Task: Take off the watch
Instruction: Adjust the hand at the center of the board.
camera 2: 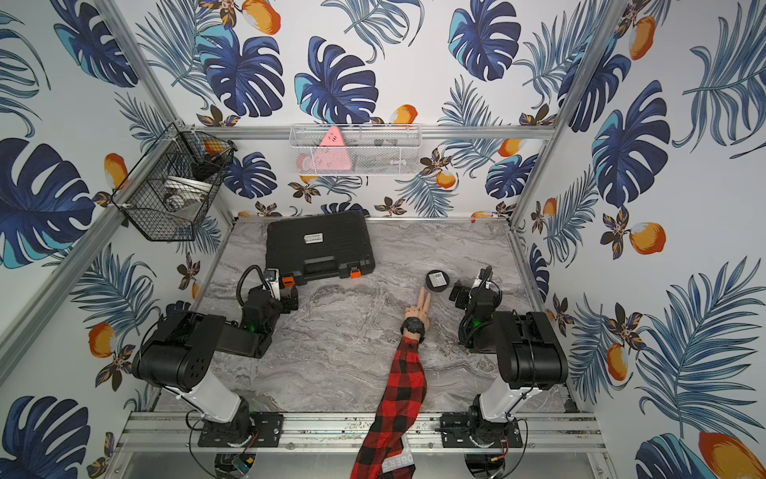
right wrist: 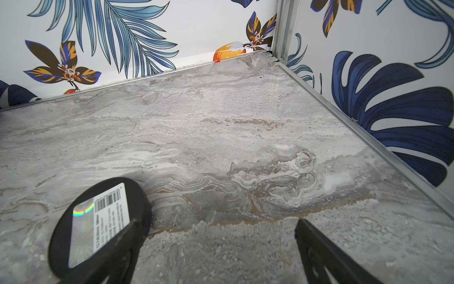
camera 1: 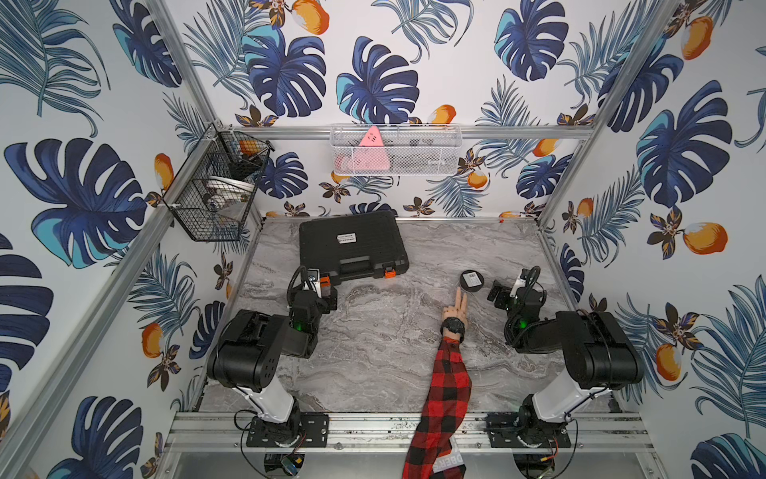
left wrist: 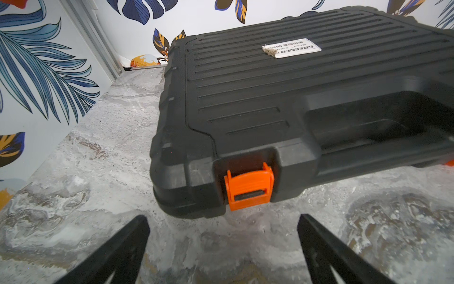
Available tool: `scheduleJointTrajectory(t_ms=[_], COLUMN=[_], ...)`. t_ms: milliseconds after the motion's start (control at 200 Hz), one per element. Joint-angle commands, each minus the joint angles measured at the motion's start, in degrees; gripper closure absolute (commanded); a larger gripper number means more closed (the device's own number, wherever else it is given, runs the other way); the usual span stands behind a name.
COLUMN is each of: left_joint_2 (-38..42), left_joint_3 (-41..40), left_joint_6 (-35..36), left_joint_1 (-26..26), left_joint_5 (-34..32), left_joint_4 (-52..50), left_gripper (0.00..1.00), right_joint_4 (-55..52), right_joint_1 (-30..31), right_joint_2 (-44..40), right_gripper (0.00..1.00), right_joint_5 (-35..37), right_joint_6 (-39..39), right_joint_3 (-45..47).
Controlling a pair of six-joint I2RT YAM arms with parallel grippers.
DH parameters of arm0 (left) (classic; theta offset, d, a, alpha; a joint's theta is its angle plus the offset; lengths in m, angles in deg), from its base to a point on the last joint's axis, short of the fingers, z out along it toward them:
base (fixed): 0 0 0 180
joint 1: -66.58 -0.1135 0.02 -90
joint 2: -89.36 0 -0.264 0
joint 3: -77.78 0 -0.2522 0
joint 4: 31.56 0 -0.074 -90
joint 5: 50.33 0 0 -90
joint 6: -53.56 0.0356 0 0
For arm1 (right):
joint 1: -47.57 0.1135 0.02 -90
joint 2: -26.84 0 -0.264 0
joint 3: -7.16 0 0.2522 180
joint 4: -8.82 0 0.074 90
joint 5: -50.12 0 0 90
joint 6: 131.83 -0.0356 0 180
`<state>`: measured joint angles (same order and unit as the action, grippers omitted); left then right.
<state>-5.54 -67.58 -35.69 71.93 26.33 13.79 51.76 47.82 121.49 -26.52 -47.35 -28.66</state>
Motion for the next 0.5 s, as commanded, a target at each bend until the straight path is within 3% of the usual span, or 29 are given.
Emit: scheduleJointTrajectory(t_ms=[0,55,140,375,495], left_joint_2=[-0.02,0.17,0.76,0.99,1.58], left_joint_3=[-1.19,-2.45,-4.8,-4.45,-3.97], left_joint_6=[0.54,1.1,1.63,1.73,1.49], left_joint_1=[2.0,3.91,5.39,5.5,5.2], left_joint_5=[-4.81,-9.72,-12.3,-11.95,-11.36], left_joint_4=[3.25,6.11,10.47,9.75,8.09], left_gripper=[0.01,0.01,0.01,0.01,0.01], right_joint_4=[0.12,-1.88,-8.95,-36.8,-45.39], right_joint_1=[1.22,2.12,2.81,4.27,5.4], right_joint_2=[-3.08,-4.97,-8.6,-17.0,-19.07], right_gripper=[0.0,0.0,0.0,0.0,0.0], right_joint_5=[1.27,2.42,3.07,-0.94,-3.08], right_joint_6=[1.84,2.72,3.07,-1.69,-2.8], right_joint_3=[0.95,0.44,-1.82,-12.71,-16.66])
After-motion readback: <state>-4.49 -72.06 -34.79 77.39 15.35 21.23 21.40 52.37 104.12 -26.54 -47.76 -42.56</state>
